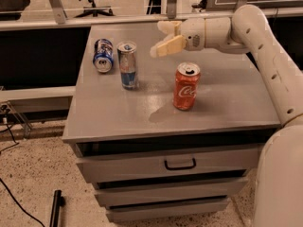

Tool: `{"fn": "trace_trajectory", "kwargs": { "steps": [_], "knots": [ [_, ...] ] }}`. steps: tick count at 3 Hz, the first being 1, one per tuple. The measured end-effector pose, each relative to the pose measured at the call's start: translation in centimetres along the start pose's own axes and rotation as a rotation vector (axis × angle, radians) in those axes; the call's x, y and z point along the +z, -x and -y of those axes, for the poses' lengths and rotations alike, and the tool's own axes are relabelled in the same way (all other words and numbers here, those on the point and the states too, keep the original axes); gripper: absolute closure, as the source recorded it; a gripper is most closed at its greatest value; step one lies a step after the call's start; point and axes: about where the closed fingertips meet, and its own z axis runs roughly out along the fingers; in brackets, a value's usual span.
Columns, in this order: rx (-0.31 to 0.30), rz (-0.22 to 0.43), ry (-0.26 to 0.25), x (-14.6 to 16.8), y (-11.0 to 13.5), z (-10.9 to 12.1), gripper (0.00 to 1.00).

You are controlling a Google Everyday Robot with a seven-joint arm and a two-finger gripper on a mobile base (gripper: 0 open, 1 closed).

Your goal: Knock redbull can over

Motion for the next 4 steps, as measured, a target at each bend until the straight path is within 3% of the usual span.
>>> {"fn": "trace_trajectory", "kwargs": {
  "steps": [2, 4],
  "knots": [
    [-0.014, 0.04, 0.073, 2.0, -1.1, -1.9, 0.0],
    [-0.071, 0.039, 0.107, 3.1, -0.9, -4.3, 0.0]
  ]
}}
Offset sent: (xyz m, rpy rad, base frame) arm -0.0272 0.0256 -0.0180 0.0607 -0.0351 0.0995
